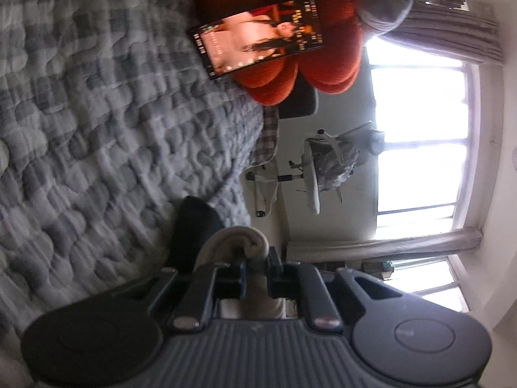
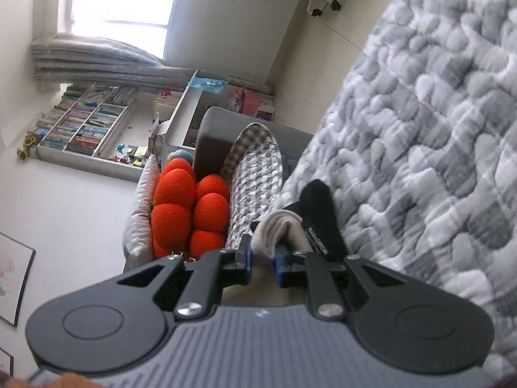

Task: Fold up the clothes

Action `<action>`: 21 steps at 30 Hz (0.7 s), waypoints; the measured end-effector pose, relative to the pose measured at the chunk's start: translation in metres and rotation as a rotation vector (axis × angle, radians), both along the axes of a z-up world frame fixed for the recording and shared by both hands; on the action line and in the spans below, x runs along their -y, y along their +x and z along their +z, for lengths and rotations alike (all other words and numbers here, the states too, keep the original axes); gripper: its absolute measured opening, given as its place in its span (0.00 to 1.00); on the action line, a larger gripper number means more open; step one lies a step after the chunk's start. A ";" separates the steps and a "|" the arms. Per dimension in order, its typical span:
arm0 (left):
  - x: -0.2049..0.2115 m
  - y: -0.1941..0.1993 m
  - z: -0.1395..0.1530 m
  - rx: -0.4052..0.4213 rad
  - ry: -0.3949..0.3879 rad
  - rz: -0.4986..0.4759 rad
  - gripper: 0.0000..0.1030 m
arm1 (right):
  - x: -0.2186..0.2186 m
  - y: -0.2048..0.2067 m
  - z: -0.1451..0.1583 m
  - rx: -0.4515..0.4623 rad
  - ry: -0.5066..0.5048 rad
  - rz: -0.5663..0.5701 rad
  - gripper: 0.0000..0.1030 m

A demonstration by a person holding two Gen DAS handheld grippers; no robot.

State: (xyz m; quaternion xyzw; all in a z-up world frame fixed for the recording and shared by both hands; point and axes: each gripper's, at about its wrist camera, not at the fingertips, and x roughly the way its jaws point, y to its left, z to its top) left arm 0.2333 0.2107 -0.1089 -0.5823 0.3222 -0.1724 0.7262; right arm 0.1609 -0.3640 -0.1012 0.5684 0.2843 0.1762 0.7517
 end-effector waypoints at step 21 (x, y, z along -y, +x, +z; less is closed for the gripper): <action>0.042 -0.008 0.063 0.264 0.825 -0.072 0.58 | -0.044 -0.013 0.054 0.193 -0.715 -0.031 0.55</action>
